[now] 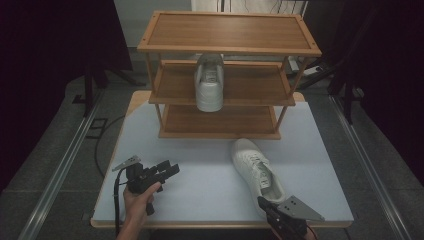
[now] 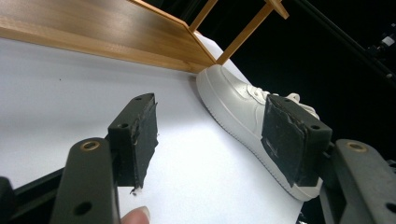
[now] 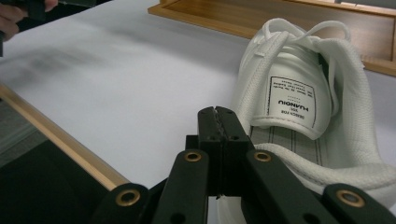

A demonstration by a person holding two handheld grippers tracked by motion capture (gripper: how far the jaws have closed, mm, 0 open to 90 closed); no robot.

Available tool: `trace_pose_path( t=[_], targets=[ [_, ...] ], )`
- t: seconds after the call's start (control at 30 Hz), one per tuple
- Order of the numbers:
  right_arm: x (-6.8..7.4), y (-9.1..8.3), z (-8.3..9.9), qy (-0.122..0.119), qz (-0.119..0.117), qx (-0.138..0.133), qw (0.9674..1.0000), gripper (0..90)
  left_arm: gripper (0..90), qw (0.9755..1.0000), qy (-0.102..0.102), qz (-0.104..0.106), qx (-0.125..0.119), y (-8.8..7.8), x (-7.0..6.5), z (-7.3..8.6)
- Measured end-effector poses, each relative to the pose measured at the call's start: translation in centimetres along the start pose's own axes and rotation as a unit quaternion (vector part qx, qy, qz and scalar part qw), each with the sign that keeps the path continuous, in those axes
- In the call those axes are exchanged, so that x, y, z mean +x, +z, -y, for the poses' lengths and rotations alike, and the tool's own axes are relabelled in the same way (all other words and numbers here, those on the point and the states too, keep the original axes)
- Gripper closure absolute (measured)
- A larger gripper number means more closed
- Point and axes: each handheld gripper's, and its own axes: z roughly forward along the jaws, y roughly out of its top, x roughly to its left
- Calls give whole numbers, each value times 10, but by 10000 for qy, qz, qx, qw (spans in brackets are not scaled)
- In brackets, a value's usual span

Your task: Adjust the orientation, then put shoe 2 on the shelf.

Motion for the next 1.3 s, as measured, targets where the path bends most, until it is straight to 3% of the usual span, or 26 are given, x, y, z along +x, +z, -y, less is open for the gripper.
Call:
trace_pose_path(
  t=[0.1, 0.2, 0.37, 0.4, 0.43, 0.47, 0.53, 0.67, 0.87, 1.0, 1.3],
  targets=[
    [0, 1, 0, 21, -91, -3, 10000, 866, 353, 10000, -35, -5, -32, -1, 1, 0],
    [2, 1, -4, 49, -312, -190, 9993, 834, 353, 10000, -35, 0, -32, -1, 2, 0],
    [-1, -4, -22, -57, -293, -565, 9980, 757, 353, 10000, -25, -5, -39, -2, 1, -1],
    [-8, -7, -34, -49, -254, -740, 9969, 683, 353, 10000, -19, 12, -57, -1, 0, -1],
    [-8, -7, -34, -49, -254, -740, 9969, 683, 354, 10000, -19, 12, -57, -1, 0, -1],
    [-16, -7, -47, -56, -212, -876, 9959, 633, 353, 10000, -11, 7, -50, -1, -1, -2],
    [-25, -6, -58, -13, -194, -1062, 9942, 602, 354, 10000, -41, 25, -70, 3, -3, -4],
    [-39, 0, -69, 84, -124, -1176, 9929, 586, 355, 9999, 13, 91, -66, 8, -7, -6],
    [-66, 11, -59, 267, 40, -1067, 9939, 563, 354, 9998, 133, 135, 35, 10, -12, -3],
    [-80, 14, -47, 461, 89, -946, 9944, 541, 354, 9999, 90, 136, -9, 8, -12, -1],
    [-85, 32, -35, 414, -24, -632, 9971, 506, 355, 9999, 46, 98, 16, 6, -8, 1]
  ],
)
